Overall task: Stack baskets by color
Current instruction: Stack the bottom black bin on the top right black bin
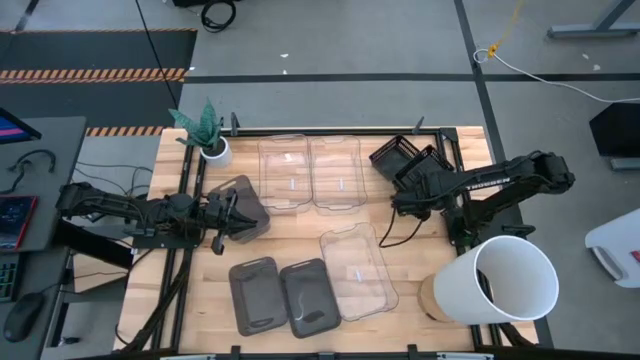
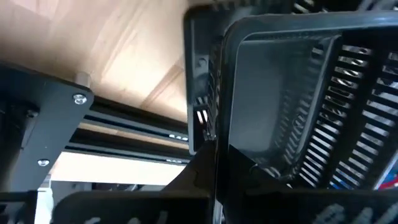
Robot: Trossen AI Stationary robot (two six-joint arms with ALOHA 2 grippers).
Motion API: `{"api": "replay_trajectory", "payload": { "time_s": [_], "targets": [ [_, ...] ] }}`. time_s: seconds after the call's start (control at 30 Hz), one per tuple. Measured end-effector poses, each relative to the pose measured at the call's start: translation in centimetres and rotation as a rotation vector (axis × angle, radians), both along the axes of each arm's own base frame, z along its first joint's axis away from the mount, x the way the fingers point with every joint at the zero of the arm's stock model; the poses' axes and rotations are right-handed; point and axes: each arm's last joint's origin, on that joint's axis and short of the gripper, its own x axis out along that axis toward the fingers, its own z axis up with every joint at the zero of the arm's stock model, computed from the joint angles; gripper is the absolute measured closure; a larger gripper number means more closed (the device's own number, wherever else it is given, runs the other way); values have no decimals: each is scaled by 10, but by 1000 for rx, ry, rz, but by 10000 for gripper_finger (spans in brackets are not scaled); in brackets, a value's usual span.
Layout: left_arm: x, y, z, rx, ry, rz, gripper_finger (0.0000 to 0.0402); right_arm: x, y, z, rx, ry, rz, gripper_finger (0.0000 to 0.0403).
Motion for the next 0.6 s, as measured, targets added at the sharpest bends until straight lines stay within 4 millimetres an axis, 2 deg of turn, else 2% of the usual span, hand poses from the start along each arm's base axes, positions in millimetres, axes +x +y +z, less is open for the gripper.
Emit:
{"api": "replay_trajectory", "payload": {
  "time_s": [0.27,0.6],
  "targets": [
    [0,0,0,0,-1,0,368,-1,2,-14,58,-21,-8,394],
    [0,0,0,0,0,0,367,8,18,-17,186,-123,-4,394]
  ]
}}
